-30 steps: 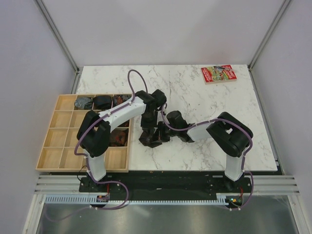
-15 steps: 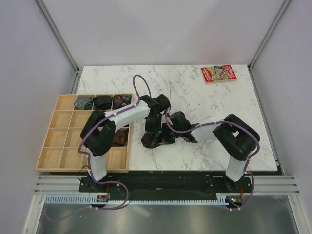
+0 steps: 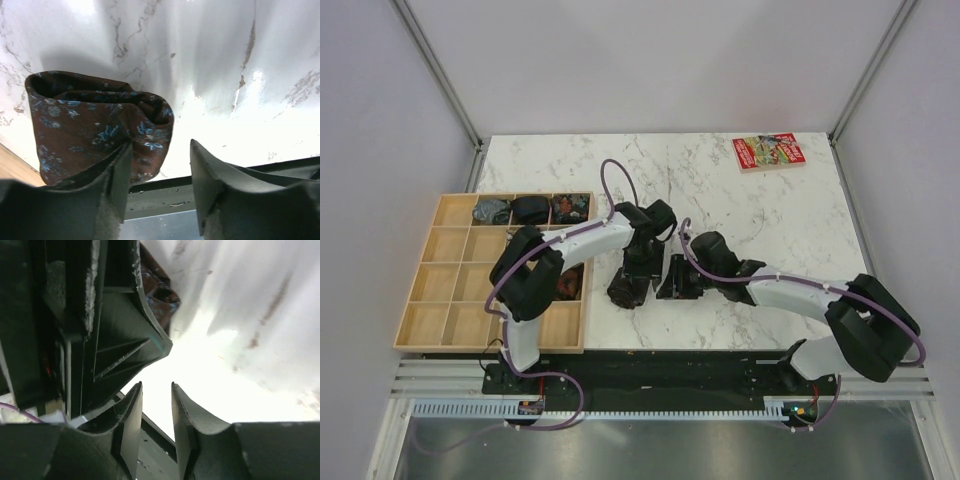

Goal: Roll the ties
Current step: Roll the tie at the center of the board.

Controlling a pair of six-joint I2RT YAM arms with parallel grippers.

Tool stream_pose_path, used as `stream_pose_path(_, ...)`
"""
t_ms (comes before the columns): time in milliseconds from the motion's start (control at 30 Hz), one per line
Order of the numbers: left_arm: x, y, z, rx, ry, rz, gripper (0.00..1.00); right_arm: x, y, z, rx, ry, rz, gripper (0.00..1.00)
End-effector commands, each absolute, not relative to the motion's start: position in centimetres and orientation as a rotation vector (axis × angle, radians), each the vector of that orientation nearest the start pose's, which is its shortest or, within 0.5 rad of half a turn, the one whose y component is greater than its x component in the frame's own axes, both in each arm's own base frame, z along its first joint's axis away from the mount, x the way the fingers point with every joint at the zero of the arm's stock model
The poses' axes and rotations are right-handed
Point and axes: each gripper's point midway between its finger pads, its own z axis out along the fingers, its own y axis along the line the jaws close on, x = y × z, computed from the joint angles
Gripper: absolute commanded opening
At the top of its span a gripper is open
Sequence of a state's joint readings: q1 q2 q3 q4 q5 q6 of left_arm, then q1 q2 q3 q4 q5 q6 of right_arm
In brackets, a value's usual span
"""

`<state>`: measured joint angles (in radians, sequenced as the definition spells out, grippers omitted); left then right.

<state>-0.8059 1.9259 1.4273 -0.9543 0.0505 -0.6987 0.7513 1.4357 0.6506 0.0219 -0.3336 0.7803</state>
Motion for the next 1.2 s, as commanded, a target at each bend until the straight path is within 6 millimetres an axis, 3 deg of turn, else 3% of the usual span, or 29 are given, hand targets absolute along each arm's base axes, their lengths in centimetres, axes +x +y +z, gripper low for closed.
stream_pose_path(0,22.4,-28.2,6.5,0.143,3.013,-0.227,0.61,19.9,26.8,6.1,-0.124,2.582,0.933,0.38)
stream_pose_path(167,22.6,-28.3,8.7,0.136,2.967,-0.275,0.63,21.4,25.2,7.7,-0.095,2.546,0.898,0.4)
stream_pose_path(333,22.7,-28.2,12.7,0.134,2.874,-0.365,0.65,23.3,24.8,8.0,-0.093,2.545,0.853,0.41)
stream_pose_path(467,21.9,-25.9,14.8,0.09,2.807,-0.342,0.63,25.5,26.4,8.6,-0.121,2.546,0.85,0.43)
stream_pose_path(533,21.0,-24.2,15.4,0.071,2.778,-0.325,0.59,26.4,26.9,7.9,-0.122,2.564,0.83,0.45)
stream_pose_path(567,20.9,-23.6,15.5,0.066,2.763,-0.313,0.57,27.6,27.5,8.9,-0.128,2.534,0.828,0.45)
stream_pose_path(600,20.2,-22.8,14.7,0.069,2.781,-0.287,0.53,28.0,27.6,7.8,-0.125,2.571,0.804,0.45)
stream_pose_path(667,19.4,-22.2,14.6,0.063,2.778,-0.3,0.46,29.7,28.8,8.7,-0.154,2.554,0.803,0.45)
stream_pose_path(700,18.6,-21.5,13.4,0.059,2.807,-0.277,0.4,29.8,29.0,7.3,-0.157,2.601,0.784,0.44)
stream_pose_path(767,17.7,-20.8,11.9,0.025,2.819,-0.284,0.31,31.1,30.2,7.9,-0.158,2.588,0.811,0.44)
stream_pose_path(800,17.5,-20.6,11.6,0.014,2.816,-0.294,0.24,31.3,30.5,7.0,-0.152,2.611,0.801,0.44)
stream_pose_path(867,17.1,-20.3,10.3,-0.014,2.806,-0.319,0.2,32.1,31.5,7.4,-0.154,2.597,0.817,0.43)
stream_pose_path(900,17.0,-20.3,9.9,-0.017,2.802,-0.322,0.19,32.1,31.9,6.5,-0.156,2.619,0.81,0.43)
stream_pose_path(1067,16.8,-19.8,6.7,-0.045,2.833,-0.271,0.11,32.9,34.5,5.6,-0.193,2.634,0.842,0.41)
stream_pose_path(1167,16.9,-20.6,5.2,-0.027,2.851,-0.303,0.08,32.9,35.6,4.5,-0.214,2.656,0.849,0.41)
